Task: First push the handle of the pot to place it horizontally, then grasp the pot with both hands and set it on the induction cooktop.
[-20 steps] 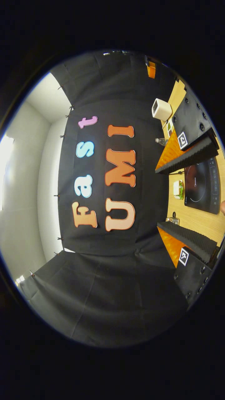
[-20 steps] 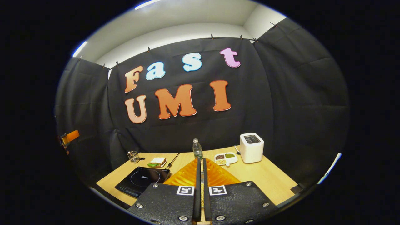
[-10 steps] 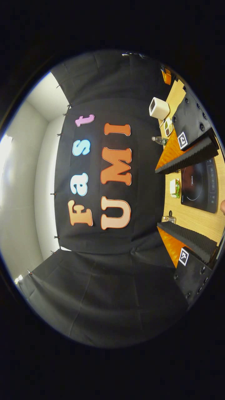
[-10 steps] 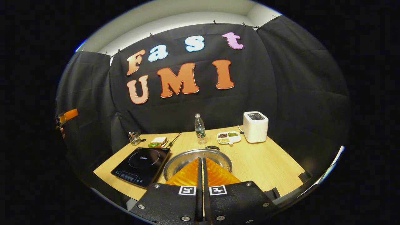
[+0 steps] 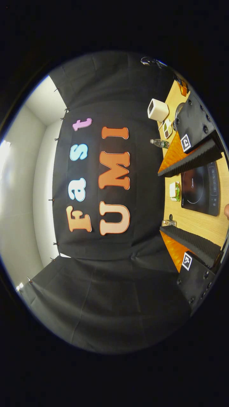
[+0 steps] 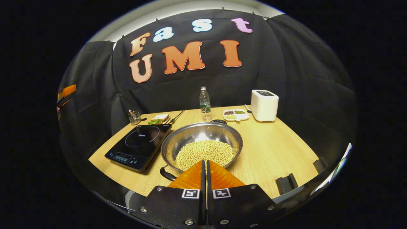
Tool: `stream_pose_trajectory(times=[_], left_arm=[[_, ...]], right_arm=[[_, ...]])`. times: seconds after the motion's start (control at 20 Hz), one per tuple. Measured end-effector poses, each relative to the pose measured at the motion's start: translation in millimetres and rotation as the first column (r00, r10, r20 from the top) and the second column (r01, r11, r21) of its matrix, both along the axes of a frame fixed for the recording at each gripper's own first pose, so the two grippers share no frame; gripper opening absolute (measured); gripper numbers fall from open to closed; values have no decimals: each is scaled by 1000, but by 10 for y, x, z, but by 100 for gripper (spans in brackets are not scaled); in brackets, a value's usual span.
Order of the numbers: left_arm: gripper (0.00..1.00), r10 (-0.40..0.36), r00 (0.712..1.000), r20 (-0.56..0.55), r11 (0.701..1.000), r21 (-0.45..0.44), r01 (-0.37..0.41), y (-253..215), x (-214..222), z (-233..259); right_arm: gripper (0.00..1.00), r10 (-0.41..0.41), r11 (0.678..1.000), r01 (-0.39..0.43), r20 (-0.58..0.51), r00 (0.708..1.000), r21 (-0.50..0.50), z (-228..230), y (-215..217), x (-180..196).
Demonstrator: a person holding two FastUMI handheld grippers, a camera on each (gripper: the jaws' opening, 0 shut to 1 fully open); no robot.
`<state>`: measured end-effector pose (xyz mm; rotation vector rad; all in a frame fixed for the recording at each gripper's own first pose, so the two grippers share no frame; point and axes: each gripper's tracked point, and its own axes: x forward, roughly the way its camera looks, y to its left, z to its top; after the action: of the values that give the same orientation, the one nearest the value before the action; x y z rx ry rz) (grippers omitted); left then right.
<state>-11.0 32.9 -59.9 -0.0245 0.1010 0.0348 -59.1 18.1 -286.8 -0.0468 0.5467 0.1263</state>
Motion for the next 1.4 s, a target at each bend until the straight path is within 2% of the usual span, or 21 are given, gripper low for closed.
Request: stream_pose_trajectory(times=[0.05, 0.25, 0.65, 0.7, 0.95, 1.25, 1.4], left_arm=[[99, -1, 1000, -5, 1000, 1, 1, -2, 5, -21], [96, 1, 1000, -18, 1000, -15, -1, 3, 15, -72], [99, -7, 1000, -29, 1000, -21, 7, -19, -49, -94], [96, -7, 1000, -28, 1000, -20, 7, -9, -48, -104], [96, -10, 999, -31, 1000, -24, 9, 1, -89, -119], [99, 8, 1000, -30, 1000, -15, -9, 82, -138, -115], [96, 13, 999, -31, 1000, -9, -14, 103, -168, -114]], right_arm=[[1, 2, 1000, -2, -15, 1000, 3, -81, 8, -3], [1, 12, 1000, -12, -76, 997, 5, -404, 73, -51], [1, 44, 999, -44, -169, 985, 1, -872, 259, -119], [1, 46, 999, -46, -175, 983, 4, -906, 310, -122], [0, 54, 998, -56, -174, 983, -9, -1010, 480, -92], [0, 94, 995, -90, -188, 978, 30, -1064, 769, -61], [0, 113, 993, -107, -191, 975, 39, -1073, 911, -29]])
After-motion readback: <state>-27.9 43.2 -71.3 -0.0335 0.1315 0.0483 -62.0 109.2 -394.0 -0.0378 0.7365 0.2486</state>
